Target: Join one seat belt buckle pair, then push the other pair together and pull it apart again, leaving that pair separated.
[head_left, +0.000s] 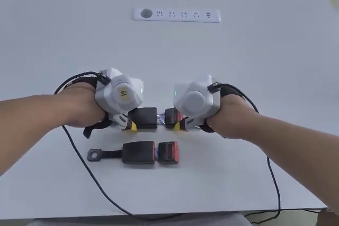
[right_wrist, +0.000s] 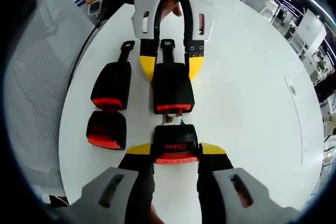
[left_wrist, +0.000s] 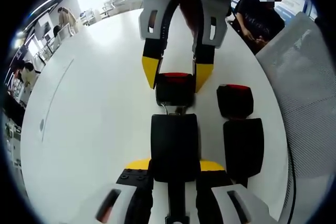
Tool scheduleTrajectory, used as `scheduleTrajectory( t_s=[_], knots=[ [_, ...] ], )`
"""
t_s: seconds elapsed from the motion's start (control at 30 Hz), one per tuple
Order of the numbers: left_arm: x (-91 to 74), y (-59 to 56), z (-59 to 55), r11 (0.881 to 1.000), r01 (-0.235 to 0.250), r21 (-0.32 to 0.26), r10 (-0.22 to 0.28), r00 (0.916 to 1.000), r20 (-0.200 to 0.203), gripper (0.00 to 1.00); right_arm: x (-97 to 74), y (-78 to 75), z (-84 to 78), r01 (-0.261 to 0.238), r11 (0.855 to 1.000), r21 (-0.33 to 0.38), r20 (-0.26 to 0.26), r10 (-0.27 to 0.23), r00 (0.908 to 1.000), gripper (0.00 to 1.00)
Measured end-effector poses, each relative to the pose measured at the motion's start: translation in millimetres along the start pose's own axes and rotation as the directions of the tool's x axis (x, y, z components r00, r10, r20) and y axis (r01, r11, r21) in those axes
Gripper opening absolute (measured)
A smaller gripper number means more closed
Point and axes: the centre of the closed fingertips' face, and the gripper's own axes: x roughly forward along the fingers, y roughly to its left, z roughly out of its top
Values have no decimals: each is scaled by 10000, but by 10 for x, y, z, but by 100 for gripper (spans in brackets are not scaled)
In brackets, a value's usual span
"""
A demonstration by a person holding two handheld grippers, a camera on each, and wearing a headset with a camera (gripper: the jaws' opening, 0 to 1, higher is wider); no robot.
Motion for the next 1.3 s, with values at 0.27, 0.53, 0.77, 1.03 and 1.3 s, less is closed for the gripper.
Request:
scheduleTrajectory(
  t_s=[0.27,0.53,0.77,1.03,1.3],
  knots=[
    [0,-2,0,10000,-54,-49,54,9999,109,31,30,-10,35,-7,10000,-83,-53,6,10000,28],
    [-1,3,5,9999,-62,-99,65,9997,238,31,44,-18,68,-11,9999,-170,-108,9,9999,28],
    [-25,-36,53,10000,-45,-61,46,9998,194,31,27,-7,27,-32,9999,-159,-82,30,10000,28],
    [-10,-64,106,9999,-48,-89,49,9999,148,31,28,-10,-9,-62,9998,-187,-72,61,10000,29],
    [5,-70,125,9999,-84,-104,84,10000,-10,31,24,-2,-10,-30,9999,-142,-138,28,9999,29]
  ],
)
